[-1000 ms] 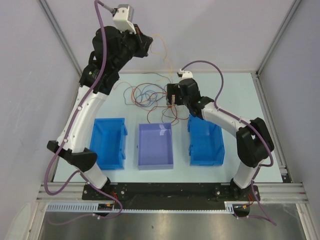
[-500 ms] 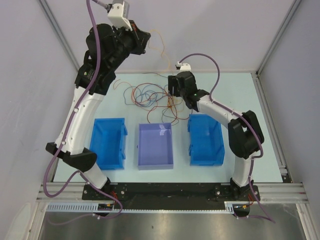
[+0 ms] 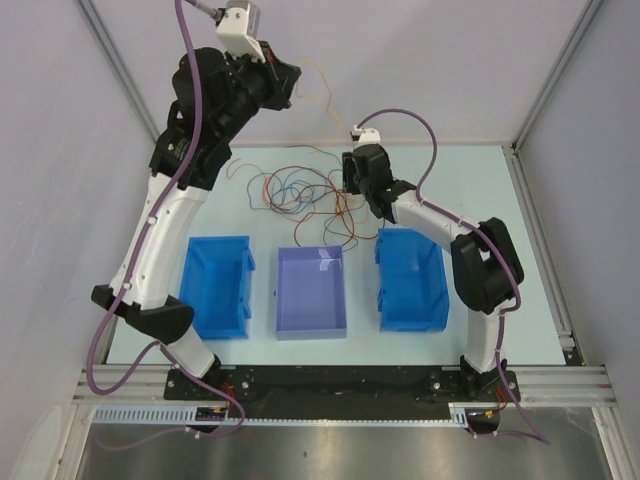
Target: Untangle the cables
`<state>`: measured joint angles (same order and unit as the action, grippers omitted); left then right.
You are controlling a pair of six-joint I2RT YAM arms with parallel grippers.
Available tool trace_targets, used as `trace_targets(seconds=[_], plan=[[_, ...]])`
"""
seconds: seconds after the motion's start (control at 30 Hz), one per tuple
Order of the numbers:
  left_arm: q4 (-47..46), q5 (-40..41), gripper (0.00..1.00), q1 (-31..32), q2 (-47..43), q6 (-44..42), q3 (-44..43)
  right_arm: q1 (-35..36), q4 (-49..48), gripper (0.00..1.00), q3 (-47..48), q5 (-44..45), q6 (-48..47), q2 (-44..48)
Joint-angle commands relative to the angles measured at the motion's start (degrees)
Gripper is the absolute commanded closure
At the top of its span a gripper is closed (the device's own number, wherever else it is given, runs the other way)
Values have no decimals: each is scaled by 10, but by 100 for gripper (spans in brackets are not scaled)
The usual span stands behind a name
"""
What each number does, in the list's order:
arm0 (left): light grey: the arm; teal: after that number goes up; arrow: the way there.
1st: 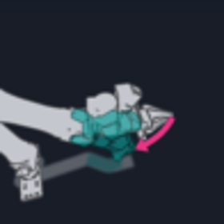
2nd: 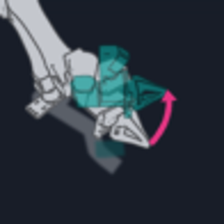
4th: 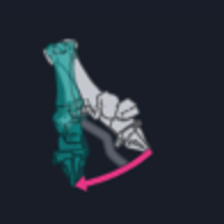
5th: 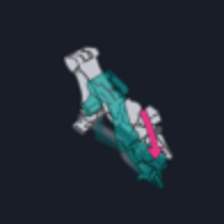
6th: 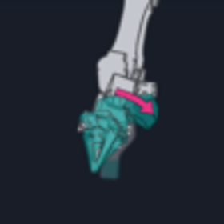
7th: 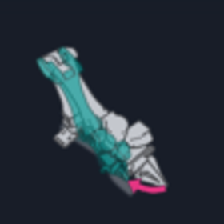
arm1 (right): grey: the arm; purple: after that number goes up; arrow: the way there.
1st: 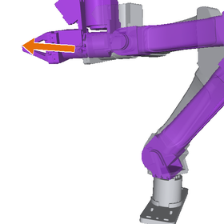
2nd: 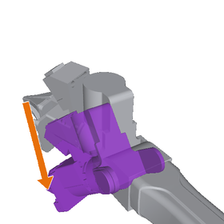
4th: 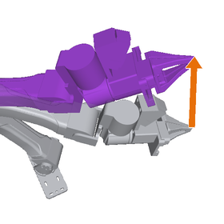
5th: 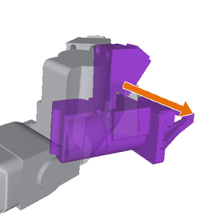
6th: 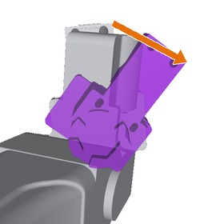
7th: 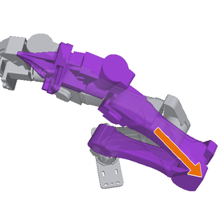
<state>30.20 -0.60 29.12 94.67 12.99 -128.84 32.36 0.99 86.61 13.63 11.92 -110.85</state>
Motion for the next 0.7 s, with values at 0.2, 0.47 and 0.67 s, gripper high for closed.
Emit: trace_targets(seconds=[0.2, 0.47, 0.67], plan=[[-8, 3, 100, -2, -37, -2, -30, -8, -22, 33, 26, 30, -9, -19], [-2, 1, 100, -2, -45, 2, -33, -9, -37, 59, 28, 16, 0, -33], [2, 4, 100, -3, -52, -1, -33, -10, -41, 89, 31, 12, -2, -39]])
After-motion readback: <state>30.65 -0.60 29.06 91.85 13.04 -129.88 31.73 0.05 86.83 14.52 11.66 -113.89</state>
